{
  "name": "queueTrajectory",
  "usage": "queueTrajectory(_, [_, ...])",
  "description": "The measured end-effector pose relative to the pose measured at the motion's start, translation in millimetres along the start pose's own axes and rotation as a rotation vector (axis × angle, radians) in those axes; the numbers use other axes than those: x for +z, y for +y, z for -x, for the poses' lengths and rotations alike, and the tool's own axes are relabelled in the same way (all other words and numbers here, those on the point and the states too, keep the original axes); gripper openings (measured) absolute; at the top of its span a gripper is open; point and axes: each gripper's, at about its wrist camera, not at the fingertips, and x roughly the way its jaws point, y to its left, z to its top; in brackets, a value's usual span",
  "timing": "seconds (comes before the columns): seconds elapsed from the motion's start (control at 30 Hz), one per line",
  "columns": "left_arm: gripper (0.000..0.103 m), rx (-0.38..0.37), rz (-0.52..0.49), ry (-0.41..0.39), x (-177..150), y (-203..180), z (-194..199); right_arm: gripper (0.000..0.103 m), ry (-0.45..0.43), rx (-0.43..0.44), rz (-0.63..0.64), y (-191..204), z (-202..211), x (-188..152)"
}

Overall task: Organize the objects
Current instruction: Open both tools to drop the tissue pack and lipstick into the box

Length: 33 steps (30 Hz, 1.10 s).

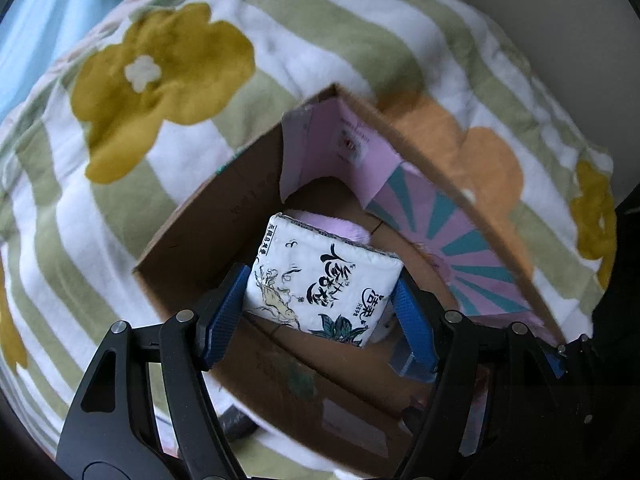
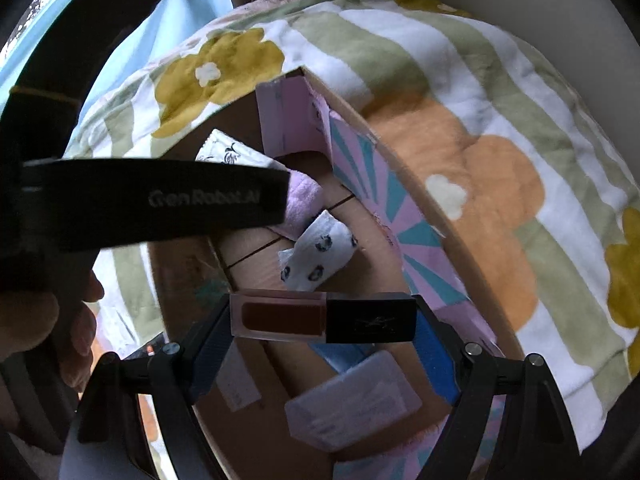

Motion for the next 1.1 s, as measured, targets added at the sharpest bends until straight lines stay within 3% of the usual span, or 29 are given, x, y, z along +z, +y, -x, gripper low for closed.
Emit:
queueTrajectory(0.27, [0.069, 0.025, -0.061, -0.004, 1.6, -1.6, -7.5, 0.081, 0.029, 0.039, -0.021, -4.5, -16.3, 3.8])
queueTrajectory(0.33, [0.071, 0.029, -0.062, -0.007, 2.7, -1.2, -4.4, 0.096, 0.000, 0.049, -0.035, -5.9, -13.5, 1.7])
queueTrajectory(0.37, [0.083, 0.034, -0.063, -0.010, 3.4, -1.1, -2.3, 0.102, -0.023, 0.050, -0.028, -5.3, -10.5, 0.1])
queueTrajectory(0.4, [0.103, 0.045, -0.068, -0.024, 3.3, -1.1, 2.4, 0.102, -0.049, 0.050, -0.012, -3.7, -6.8, -1.8])
queueTrajectory(0.5, [0.103, 0.057, -0.094, -0.069, 0.4, -2.1, 16.3, 0.102, -0.073, 0.067, 0.009, -1.0, -1.1, -7.1])
queueTrajectory(0.63, [0.103, 0.076, -0.112, -0.072, -2.3, 0.5, 20.3, 0.102, -0.077, 0.056, 0.017, -1.1, 2.2, -12.0])
queueTrajectory(0.8, [0.103, 0.059, -0.081, -0.063, -6.1, 8.6, 21.4, 0.103, -0.071, 0.010, 0.031, 3.4, 1.9, -8.3])
queueTrajectory(1.1, [0.103, 0.048, -0.035, -0.108, -11.8, 17.5, 50.7, 0.102, -0.093, 0.000, 0.054, 6.1, 27.1, -0.5])
